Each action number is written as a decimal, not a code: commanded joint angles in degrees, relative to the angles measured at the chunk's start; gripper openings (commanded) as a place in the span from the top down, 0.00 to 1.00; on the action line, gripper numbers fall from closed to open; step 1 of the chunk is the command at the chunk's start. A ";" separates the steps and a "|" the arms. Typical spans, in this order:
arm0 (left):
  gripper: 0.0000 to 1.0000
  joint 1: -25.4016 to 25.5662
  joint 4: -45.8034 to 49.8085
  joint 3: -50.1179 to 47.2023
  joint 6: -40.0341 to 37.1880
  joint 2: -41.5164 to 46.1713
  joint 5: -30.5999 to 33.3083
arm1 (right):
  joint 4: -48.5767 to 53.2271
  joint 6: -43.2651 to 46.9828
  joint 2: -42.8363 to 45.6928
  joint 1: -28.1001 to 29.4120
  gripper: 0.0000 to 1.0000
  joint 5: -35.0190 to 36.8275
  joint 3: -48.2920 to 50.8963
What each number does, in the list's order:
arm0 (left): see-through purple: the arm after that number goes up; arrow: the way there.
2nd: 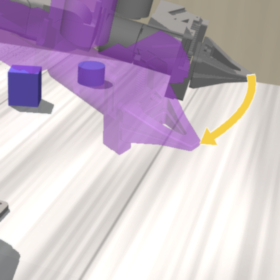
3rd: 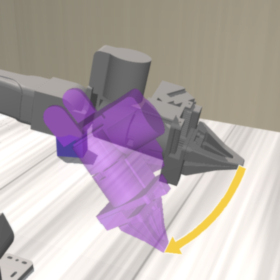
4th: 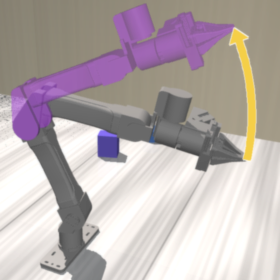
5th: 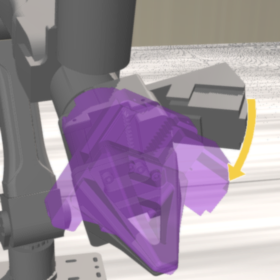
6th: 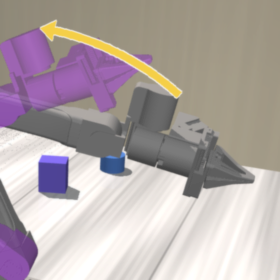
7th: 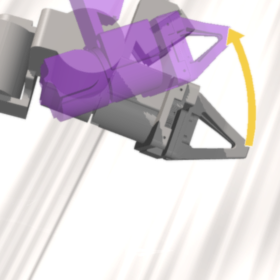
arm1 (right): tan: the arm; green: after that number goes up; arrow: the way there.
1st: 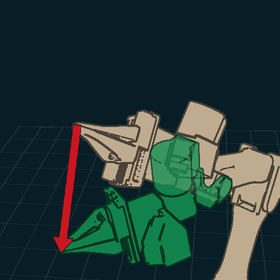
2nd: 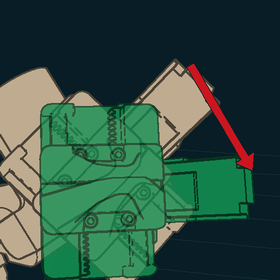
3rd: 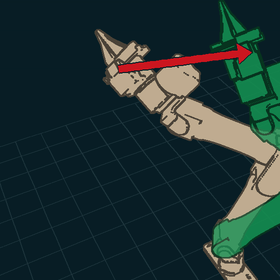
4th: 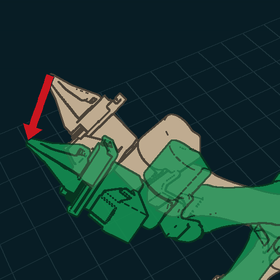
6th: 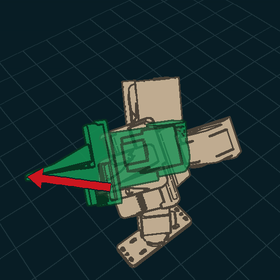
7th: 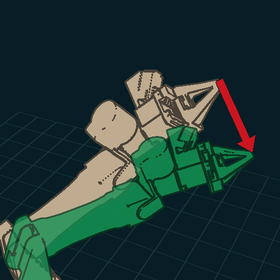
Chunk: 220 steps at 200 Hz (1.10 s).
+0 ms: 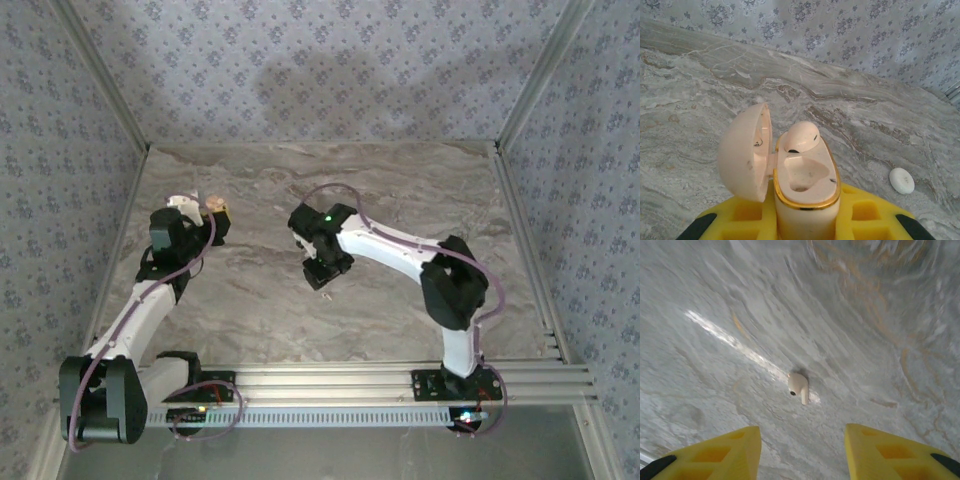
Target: Insert wireless bluetooth earbuds into charging case
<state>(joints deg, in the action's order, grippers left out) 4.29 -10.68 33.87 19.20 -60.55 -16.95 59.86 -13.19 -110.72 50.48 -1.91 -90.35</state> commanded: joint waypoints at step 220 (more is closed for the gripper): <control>0.83 0.46 -1.19 2.17 0.57 0.57 0.20 | 2.81 -3.57 -14.49 -1.05 0.61 -5.89 -4.30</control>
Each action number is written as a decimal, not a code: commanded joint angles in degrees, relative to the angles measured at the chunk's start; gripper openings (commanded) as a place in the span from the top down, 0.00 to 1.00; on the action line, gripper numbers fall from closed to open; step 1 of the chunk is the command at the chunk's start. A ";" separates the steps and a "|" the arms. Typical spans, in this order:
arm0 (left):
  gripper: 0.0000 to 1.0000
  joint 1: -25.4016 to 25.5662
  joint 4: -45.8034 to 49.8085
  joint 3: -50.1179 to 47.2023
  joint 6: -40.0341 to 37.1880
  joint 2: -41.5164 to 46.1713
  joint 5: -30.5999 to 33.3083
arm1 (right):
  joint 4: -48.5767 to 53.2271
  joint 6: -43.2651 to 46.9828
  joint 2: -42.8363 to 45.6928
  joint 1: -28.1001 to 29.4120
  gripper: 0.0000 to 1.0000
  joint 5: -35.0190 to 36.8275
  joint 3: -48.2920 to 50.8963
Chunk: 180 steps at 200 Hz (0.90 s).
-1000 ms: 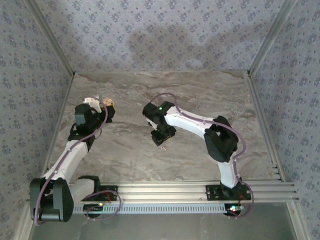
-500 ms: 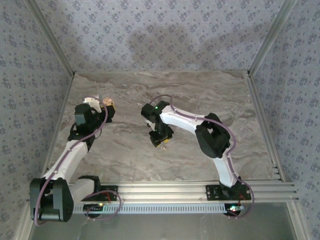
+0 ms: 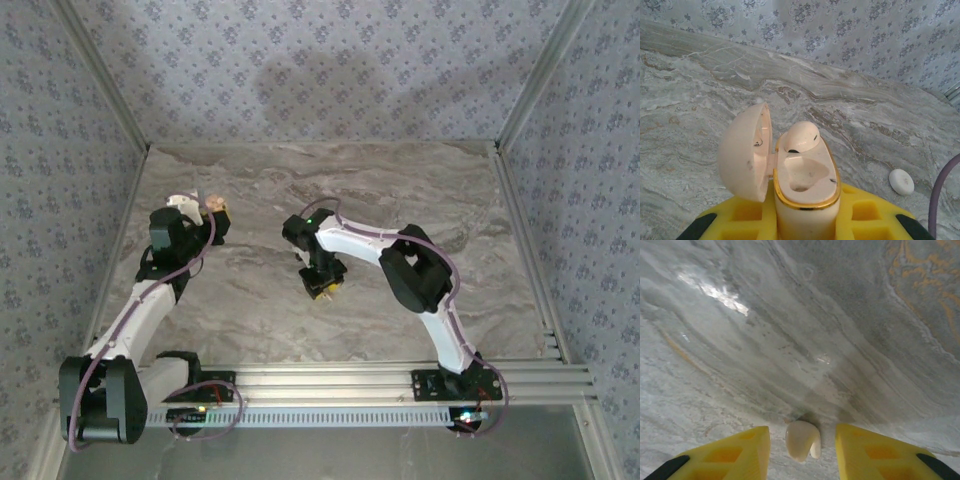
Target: Insert wireless bluetooth earbuds into charging case
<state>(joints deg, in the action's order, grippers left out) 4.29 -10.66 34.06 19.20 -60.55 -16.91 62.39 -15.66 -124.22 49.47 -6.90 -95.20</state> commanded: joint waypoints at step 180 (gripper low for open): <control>0.83 4.58 -3.99 0.70 -1.58 -1.68 -1.69 | -20.37 -10.56 18.63 -3.69 0.77 0.34 17.90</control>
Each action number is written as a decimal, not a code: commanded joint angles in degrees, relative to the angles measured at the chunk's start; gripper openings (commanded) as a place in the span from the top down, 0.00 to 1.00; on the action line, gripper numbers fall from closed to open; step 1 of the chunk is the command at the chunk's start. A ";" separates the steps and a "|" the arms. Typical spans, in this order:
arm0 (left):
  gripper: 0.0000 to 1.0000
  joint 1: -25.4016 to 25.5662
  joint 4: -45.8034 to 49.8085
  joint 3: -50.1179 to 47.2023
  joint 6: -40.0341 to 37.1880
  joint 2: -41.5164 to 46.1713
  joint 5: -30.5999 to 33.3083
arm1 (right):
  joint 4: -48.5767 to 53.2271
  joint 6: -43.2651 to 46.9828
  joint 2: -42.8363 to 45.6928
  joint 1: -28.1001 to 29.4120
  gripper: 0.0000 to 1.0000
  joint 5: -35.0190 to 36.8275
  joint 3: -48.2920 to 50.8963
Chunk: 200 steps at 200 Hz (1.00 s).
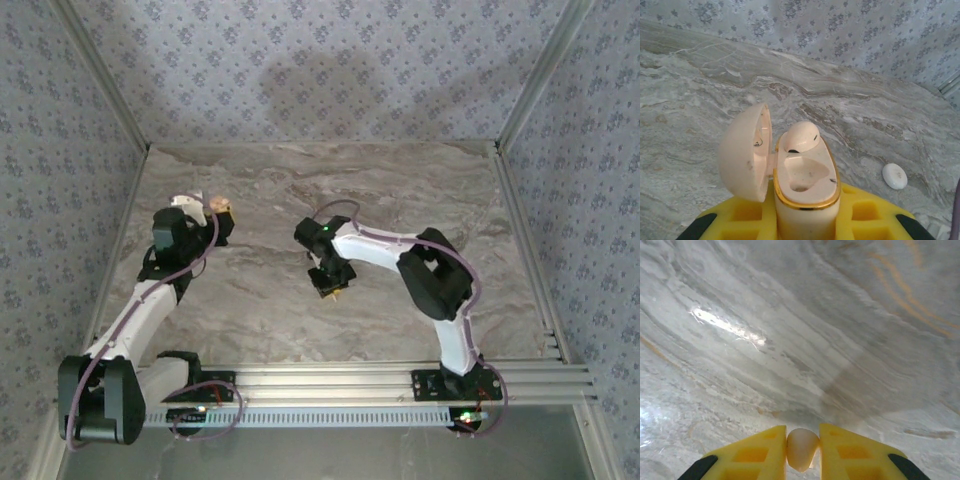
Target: Insert wireless bluetooth earbuds into charging case
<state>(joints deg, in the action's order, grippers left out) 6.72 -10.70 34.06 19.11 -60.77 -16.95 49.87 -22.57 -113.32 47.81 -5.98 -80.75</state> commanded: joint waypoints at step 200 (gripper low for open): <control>0.83 23.41 -17.74 10.00 -22.12 -16.48 -28.77 | -42.92 11.73 43.43 -15.24 0.76 -19.83 17.78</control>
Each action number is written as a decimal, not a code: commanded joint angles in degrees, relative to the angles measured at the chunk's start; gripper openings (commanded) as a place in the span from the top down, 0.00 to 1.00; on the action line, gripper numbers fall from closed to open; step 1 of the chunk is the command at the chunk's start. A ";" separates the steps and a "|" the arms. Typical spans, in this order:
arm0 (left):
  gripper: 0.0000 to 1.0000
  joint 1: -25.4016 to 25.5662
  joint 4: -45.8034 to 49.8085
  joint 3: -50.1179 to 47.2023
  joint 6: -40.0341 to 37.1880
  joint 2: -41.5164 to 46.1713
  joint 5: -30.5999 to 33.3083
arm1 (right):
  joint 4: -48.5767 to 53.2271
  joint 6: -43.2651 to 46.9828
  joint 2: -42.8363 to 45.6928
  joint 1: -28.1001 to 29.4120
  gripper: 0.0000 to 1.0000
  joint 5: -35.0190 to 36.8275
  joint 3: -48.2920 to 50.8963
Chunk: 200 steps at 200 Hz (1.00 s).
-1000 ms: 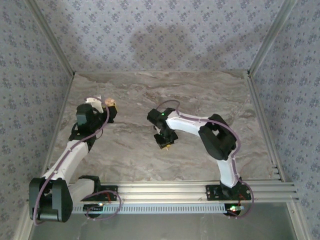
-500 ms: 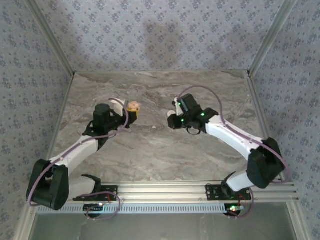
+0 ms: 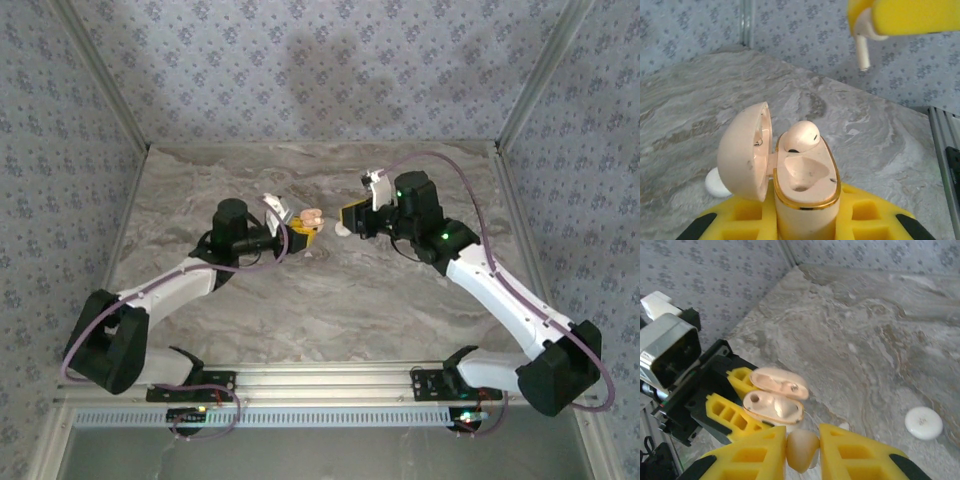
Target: Insert wireless bluetooth earbuds into charging case
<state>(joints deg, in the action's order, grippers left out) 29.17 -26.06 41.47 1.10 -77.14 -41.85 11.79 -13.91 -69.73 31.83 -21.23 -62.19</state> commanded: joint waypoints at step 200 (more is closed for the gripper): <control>0.83 1.97 -6.72 3.27 -1.11 2.67 -0.63 | -15.23 6.29 -6.78 5.38 0.76 -9.65 -0.34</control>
<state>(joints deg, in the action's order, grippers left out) 30.79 -29.47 42.72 -0.93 -76.49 -42.63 -2.72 -7.62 -76.82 37.28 -29.06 -62.83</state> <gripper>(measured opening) 0.222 0.239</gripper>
